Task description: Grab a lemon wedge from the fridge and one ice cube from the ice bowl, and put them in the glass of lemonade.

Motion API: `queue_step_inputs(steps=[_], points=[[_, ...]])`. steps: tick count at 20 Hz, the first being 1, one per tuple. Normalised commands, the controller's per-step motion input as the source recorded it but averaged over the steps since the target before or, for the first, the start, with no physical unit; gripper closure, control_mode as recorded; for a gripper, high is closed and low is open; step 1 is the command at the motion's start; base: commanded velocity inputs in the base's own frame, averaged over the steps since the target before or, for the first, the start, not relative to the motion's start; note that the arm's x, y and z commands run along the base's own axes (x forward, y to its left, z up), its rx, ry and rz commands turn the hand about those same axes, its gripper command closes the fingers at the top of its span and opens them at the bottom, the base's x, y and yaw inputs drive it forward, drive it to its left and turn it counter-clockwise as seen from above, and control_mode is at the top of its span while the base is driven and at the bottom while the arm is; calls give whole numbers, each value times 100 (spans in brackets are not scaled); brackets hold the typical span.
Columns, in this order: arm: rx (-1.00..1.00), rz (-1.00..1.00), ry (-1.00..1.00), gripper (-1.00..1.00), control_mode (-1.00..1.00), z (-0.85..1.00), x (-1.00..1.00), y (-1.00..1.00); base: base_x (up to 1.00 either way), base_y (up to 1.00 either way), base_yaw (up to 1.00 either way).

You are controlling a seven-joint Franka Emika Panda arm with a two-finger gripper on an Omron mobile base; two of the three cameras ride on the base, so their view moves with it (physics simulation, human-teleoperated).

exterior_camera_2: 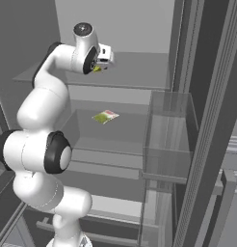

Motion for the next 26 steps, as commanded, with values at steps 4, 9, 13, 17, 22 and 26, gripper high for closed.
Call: queue_step_inputs(steps=[4, 9, 13, 17, 22, 26], points=[[0, 3, -1, -100, -100, -25, 11, 0, 0, 0, 0], [0, 0, 0, -100, -100, 0, 0, 0, 0, 0, 0], [0, 0, 0, 100, -100, 0, 0, 0, 0, 0, 0], [0, 0, 0, 100, -100, 0, 0, 0, 0, 0, 0], [0, 0, -1, 100, -100, 0, 0, 0, 0, 0, 0], [0, 0, -1, 100, -100, 0, -41, 0, 0, 0, 0]])
